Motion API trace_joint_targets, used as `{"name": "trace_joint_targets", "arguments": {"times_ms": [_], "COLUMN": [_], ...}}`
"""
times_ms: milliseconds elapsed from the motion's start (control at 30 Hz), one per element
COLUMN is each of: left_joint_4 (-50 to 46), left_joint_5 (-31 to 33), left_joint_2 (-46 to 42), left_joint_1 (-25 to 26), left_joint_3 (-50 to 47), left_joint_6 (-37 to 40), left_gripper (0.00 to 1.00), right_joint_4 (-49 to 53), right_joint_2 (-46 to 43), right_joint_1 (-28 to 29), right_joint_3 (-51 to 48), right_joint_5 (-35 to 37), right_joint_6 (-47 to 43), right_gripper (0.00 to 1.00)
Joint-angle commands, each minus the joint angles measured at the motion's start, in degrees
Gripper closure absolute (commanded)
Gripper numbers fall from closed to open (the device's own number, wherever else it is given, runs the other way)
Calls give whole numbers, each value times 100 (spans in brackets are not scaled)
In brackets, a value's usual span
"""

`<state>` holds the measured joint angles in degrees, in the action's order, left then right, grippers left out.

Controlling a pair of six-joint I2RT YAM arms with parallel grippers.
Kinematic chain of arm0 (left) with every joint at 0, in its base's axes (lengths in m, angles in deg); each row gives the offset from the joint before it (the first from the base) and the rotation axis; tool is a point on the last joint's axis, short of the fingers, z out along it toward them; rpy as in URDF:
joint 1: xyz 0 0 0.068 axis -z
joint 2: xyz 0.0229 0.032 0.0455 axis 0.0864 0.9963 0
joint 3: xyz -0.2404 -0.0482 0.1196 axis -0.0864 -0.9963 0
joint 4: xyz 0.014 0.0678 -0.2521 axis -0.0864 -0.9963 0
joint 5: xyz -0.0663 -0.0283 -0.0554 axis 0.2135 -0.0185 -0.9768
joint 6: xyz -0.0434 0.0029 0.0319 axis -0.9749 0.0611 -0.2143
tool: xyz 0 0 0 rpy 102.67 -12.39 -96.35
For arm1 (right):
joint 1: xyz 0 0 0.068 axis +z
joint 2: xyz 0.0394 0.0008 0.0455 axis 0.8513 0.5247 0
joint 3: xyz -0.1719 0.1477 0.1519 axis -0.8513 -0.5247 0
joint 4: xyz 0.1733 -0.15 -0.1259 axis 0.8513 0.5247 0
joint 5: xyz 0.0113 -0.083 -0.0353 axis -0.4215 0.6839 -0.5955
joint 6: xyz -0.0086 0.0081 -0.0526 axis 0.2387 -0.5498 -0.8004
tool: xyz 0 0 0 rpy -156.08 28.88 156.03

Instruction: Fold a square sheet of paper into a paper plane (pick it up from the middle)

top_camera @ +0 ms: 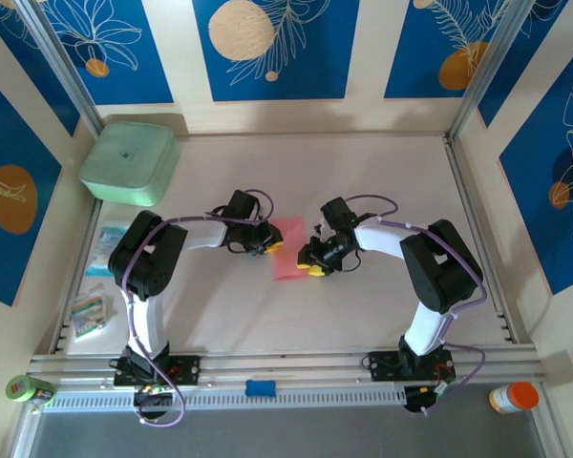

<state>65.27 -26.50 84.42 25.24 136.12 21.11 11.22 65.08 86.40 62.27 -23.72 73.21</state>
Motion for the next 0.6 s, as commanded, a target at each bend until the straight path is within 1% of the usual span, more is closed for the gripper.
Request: {"name": "trace_joint_targets", "arguments": {"times_ms": [0,300,433,567], "left_joint_4": [-340,-352,-346,-288], "left_joint_5": [53,44,81,78], "left_joint_2": [159,190,177,168], "left_joint_1": [12,12,12,10], "left_joint_3": [-92,-84,-101,-127], "left_joint_6": [202,179,156,129], "left_gripper": [77,77,77,77], "right_joint_4": [-95,-221,-322,-343], "right_joint_2": [138,181,50,-62], "right_joint_1": [-56,-46,-34,-54], "right_joint_3": [177,167,-19,-194], "right_joint_5": [17,-302,-498,-495], "right_joint_6": [-122,-226,-66,252], "right_gripper": [63,64,66,71]}}
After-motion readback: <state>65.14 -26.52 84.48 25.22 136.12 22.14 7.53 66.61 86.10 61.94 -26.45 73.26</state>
